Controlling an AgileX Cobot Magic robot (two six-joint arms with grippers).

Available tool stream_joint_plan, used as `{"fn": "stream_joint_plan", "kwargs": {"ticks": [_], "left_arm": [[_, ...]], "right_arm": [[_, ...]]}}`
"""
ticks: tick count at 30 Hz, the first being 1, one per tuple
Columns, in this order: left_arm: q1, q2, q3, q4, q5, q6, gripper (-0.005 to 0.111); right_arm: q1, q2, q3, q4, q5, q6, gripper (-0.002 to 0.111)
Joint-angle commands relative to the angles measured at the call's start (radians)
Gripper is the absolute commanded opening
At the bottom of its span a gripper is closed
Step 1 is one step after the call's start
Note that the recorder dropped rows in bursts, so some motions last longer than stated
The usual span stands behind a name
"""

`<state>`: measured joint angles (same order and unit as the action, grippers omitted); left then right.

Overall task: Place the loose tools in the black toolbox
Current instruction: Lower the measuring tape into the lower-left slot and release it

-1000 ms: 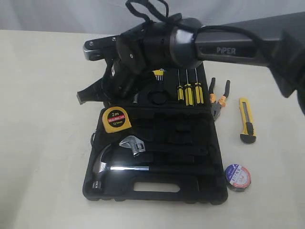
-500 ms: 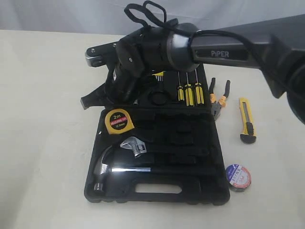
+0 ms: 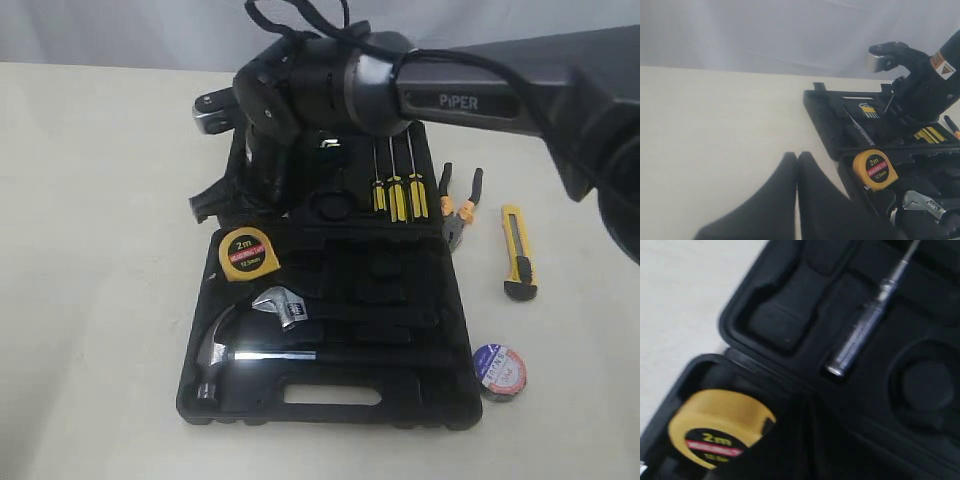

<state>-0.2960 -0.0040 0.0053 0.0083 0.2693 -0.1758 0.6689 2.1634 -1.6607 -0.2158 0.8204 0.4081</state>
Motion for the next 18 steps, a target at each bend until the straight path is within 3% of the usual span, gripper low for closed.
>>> {"fn": "stream_joint_plan", "kwargs": {"ticks": [1, 18], "left_arm": [[-0.005, 0.004, -0.005, -0.008, 0.003, 0.000, 0.000], [-0.005, 0.004, -0.005, -0.008, 0.003, 0.000, 0.000]], "right_arm": [[-0.004, 0.001, -0.029, -0.082, 0.146, 0.030, -0.001], [-0.004, 0.005, -0.029, 0.201, 0.210, -0.164, -0.001]]}}
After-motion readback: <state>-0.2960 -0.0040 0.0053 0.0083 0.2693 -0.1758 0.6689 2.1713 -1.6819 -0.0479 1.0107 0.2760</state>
